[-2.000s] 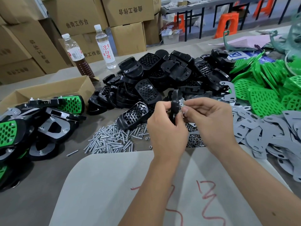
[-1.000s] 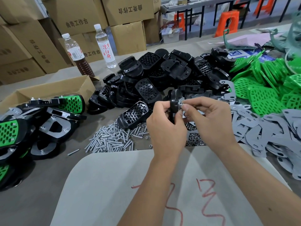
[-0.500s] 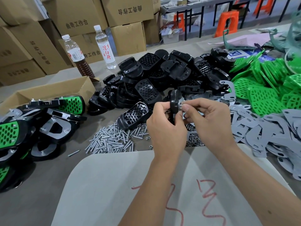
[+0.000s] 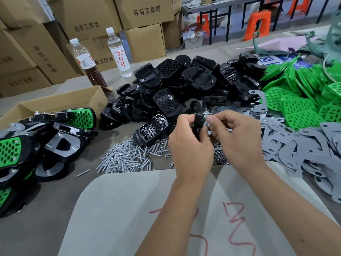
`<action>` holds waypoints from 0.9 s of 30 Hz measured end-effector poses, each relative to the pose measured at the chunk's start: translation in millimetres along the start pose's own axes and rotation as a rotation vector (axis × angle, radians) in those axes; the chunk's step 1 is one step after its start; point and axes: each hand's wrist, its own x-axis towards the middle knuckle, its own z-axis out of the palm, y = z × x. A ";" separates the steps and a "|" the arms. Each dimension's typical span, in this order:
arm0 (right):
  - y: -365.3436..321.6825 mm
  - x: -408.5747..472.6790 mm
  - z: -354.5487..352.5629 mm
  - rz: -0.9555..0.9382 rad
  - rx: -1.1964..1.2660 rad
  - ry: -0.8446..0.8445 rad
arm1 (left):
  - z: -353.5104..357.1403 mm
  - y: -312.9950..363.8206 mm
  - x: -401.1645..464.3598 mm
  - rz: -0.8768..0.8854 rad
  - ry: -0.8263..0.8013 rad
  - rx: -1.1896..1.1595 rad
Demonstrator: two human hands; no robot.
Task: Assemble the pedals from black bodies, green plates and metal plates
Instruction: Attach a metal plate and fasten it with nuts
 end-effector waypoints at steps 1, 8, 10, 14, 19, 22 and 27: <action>-0.2 0.4 0.2 0.000 -0.011 0.001 | 0.0 0.4 -0.4 0.003 -0.002 0.004; -0.5 1.5 -1.9 -0.046 -0.092 -0.057 | -0.6 2.3 -0.4 -0.002 0.006 0.021; -0.1 2.6 -3.9 -0.040 -0.099 -0.100 | -1.0 2.2 0.0 -0.001 0.010 0.019; 2.5 4.6 -4.4 -0.031 -0.104 -0.115 | -0.7 3.5 -1.3 0.016 0.012 0.017; 5.5 5.6 -3.9 0.043 0.021 -0.089 | 0.4 2.4 -1.3 0.004 0.009 0.008; 5.9 5.6 -0.8 -0.013 -0.040 -0.065 | 0.6 2.5 -2.1 0.011 -0.006 0.012; 4.9 3.9 -6.1 -0.036 -0.074 -0.128 | 0.4 1.0 0.4 -0.033 0.005 -0.031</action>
